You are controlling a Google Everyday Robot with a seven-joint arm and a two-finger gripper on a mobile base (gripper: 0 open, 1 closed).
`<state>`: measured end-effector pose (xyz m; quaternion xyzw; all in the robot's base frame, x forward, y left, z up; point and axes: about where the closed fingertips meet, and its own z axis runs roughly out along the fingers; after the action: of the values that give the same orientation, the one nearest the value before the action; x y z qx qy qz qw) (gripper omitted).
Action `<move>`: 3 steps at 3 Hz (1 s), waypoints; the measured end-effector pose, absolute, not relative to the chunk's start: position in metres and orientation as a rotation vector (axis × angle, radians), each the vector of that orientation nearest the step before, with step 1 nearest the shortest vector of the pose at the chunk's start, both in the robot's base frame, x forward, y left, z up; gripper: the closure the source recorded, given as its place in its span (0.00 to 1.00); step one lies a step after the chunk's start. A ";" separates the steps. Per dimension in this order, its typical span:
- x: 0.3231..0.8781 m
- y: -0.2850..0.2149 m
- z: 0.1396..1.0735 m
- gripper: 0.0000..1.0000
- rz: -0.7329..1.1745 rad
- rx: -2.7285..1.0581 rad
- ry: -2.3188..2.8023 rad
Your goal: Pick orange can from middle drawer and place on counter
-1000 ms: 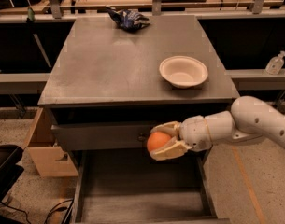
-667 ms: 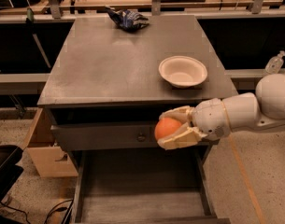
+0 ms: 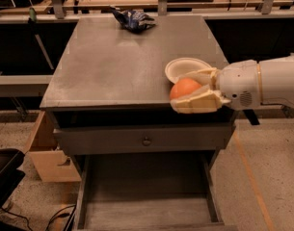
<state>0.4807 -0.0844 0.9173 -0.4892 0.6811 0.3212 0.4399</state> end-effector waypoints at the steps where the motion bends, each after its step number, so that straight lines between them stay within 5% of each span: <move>1: 0.516 -0.082 0.942 1.00 0.686 -1.072 1.650; 3: 0.528 -0.086 0.946 1.00 0.644 -1.032 1.650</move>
Offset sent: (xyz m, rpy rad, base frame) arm 0.0289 0.0029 0.0205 0.0428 -0.0766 -0.1132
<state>0.5284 -0.0857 0.9458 -0.4302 0.6880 0.2684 0.5191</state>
